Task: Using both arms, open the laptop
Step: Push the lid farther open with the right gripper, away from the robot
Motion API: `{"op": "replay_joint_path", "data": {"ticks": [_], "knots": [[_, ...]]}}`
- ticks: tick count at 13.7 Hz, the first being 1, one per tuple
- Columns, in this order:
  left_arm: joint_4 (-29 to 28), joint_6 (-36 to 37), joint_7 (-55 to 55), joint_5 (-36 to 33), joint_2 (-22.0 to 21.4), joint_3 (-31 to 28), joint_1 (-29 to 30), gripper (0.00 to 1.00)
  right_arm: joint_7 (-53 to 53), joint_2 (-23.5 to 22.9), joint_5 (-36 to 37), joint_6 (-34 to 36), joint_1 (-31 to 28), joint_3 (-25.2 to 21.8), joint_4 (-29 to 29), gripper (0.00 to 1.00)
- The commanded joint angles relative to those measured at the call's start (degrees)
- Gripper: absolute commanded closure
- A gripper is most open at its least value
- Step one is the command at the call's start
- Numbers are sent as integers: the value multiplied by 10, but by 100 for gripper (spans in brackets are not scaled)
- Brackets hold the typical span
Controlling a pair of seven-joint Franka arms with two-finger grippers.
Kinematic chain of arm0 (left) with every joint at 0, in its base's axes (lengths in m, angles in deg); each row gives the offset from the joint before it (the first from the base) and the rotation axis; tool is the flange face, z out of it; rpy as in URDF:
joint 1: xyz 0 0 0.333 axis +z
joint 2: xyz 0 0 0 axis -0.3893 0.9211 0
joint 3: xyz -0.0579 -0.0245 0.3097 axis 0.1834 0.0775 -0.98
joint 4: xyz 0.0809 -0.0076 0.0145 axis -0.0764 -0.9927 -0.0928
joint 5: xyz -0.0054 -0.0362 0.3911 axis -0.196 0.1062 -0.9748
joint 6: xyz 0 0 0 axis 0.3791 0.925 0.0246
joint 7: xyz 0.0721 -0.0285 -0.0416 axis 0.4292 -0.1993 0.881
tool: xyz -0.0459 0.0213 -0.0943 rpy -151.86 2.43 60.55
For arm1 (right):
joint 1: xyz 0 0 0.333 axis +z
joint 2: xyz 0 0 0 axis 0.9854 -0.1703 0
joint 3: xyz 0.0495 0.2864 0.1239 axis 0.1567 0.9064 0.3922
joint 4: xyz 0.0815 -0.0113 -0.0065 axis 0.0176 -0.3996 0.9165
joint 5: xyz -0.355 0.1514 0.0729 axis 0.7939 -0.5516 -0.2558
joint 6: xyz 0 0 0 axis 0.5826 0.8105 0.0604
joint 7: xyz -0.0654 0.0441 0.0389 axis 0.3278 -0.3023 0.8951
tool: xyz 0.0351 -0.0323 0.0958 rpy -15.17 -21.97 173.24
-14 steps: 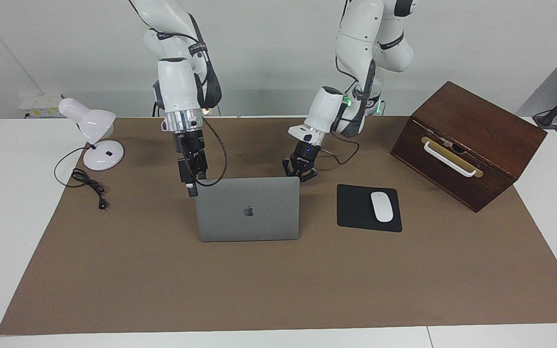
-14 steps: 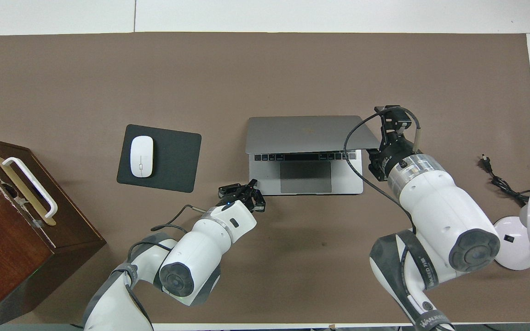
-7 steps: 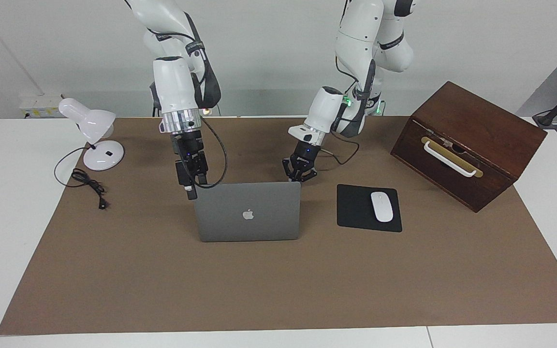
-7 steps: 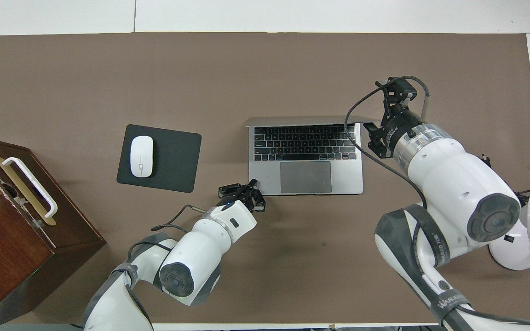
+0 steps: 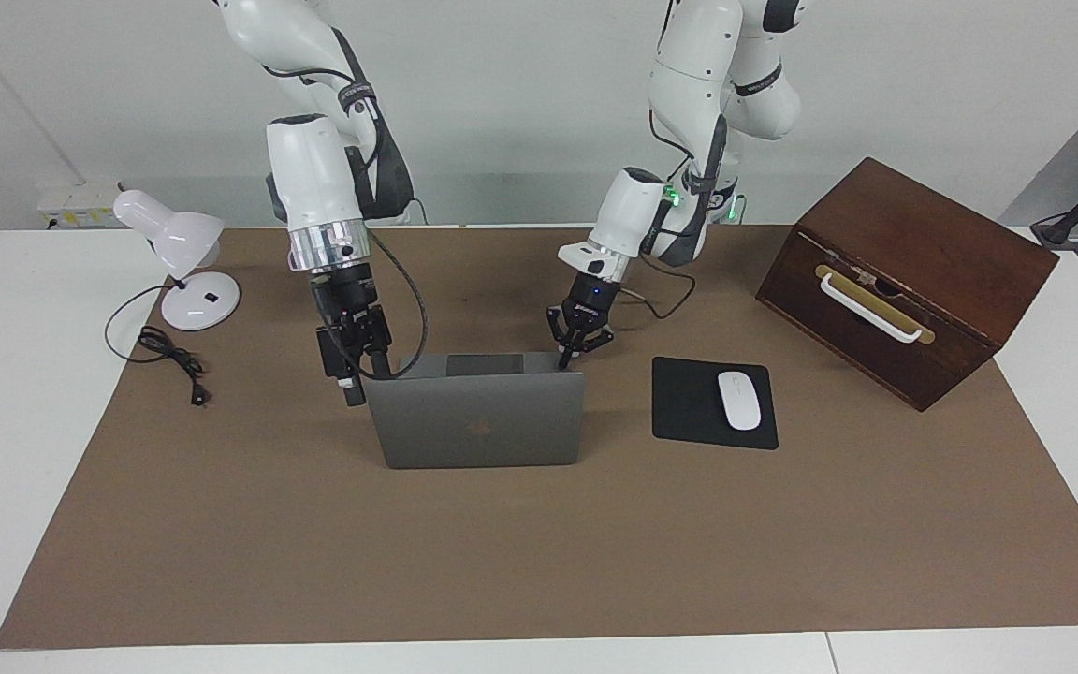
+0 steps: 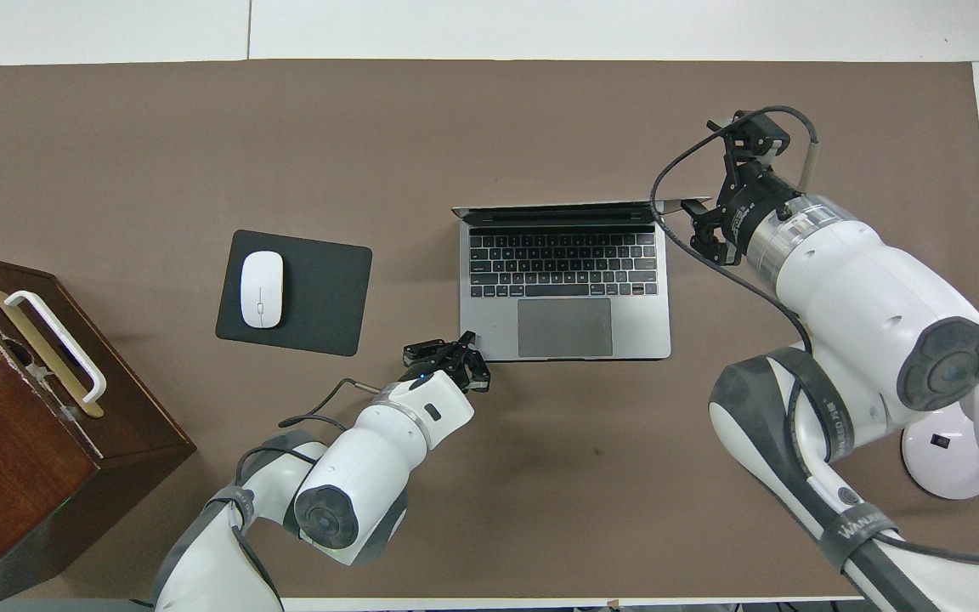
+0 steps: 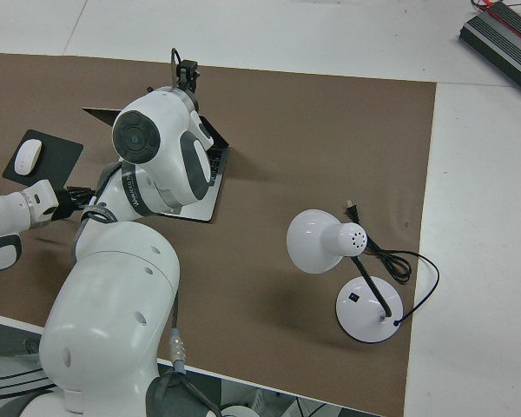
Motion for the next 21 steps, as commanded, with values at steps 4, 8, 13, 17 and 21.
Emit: {"op": "replay_joint_path", "data": {"ticks": [4,8,13,17,21], "knots": [[10,-4,-9,10,36,-4,-7,100,11,-43,47,14,-6,-10,35,0],[10,-4,-9,10,36,-4,-7,100,12,-64,49,13,-4,-11,47,0],[10,-5,-9,10,36,-4,-7,100,12,-88,65,14,-2,-17,72,0],[9,-4,-9,10,36,-4,-7,100,12,-102,69,14,79,-110,92,0],[9,-4,-9,10,36,-4,-7,100,12,-106,71,13,117,-154,103,0]]}}
